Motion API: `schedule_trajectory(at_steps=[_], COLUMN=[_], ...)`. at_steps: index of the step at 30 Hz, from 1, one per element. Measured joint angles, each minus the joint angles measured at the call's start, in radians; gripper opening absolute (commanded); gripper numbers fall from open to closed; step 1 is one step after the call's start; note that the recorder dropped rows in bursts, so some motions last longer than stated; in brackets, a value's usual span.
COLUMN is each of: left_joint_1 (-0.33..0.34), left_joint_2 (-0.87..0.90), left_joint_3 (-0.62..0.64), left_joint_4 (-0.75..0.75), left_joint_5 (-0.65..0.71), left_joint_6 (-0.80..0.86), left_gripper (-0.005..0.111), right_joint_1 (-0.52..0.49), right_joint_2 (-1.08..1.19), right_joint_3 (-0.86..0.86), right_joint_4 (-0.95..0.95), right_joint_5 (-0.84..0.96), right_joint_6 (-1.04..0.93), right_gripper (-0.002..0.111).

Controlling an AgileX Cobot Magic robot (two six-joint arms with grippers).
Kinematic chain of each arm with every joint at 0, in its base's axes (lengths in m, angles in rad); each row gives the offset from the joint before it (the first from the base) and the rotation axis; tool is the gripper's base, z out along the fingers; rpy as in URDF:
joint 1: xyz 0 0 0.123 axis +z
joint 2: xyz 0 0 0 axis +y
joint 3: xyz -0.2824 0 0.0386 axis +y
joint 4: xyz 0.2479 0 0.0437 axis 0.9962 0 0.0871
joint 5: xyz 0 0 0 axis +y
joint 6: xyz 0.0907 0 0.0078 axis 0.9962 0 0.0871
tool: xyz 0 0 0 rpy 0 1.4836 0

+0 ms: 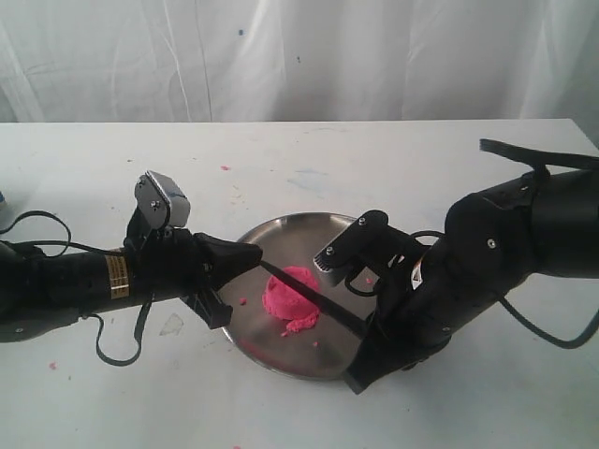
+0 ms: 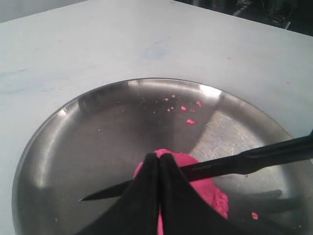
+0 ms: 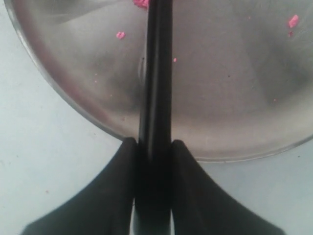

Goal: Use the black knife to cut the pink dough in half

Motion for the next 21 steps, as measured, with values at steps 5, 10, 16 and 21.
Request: schedule_trajectory(at_steps=[5, 10, 16, 21], left_joint_1=[0.000, 0.000, 0.000, 0.000], left_joint_2=[0.019, 0.028, 0.033, 0.036], left_joint_3=[-0.027, -0.079, -0.162, -0.204], left_joint_4=[0.002, 0.017, 0.018, 0.019], left_joint_5=[0.000, 0.000, 0.085, 0.120], left_joint_6=[0.000, 0.000, 0.000, -0.002], left_gripper=[0.000, 0.000, 0.000, 0.000], right_joint_1=[0.000, 0.000, 0.000, 0.000], right_joint_2=[0.000, 0.000, 0.000, 0.000], right_joint_3=[0.000, 0.000, 0.000, 0.000], right_joint_4=[0.002, 0.006, 0.006, 0.006], right_joint_5=[0.000, 0.000, 0.000, 0.000], right_joint_6=[0.000, 0.000, 0.000, 0.000], right_gripper=[0.000, 0.000, 0.000, 0.000])
